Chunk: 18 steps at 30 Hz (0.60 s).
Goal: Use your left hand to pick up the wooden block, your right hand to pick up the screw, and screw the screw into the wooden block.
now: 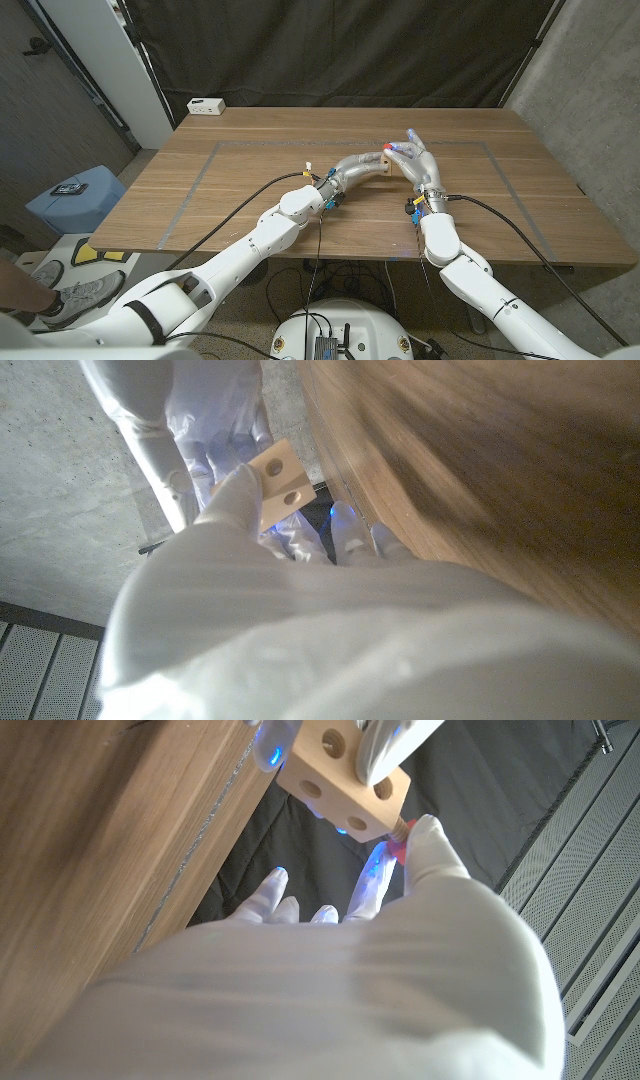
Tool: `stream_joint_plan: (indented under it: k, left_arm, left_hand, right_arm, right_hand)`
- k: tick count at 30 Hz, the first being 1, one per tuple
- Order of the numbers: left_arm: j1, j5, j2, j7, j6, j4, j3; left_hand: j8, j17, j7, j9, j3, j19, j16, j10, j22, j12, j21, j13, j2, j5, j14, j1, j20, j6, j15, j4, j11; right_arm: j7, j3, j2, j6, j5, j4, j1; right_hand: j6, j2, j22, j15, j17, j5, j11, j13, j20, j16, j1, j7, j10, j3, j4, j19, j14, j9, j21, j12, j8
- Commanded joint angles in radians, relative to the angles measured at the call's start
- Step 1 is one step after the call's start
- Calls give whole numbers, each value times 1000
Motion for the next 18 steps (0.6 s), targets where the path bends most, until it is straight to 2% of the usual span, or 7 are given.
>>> stream_joint_plan:
  k: [1,18]
  left_arm:
    - [1,0,-1,3,-2,2,-1]
    - [-13,-3,-9,-10,-9,28,-2]
  left_hand:
    - [6,4,1,2,1,-7,-2,8,3,6,2,3,0,5,10,-5,4,7,-102,4,5]
    - [5,5,0,2,1,-7,-2,7,3,6,2,3,-1,5,10,-5,4,7,-101,3,6]
  right_arm:
    - [8,1,-3,10,2,7,1]
    - [17,-2,1,11,9,20,10]
  right_hand:
    - [20,4,3,-63,1,5,-7,3,6,4,-1,0,4,2,3,-2,-3,4,2,6,8]
    - [23,4,3,-65,1,5,-8,3,6,4,-1,-1,9,1,3,-2,-2,3,2,8,8]
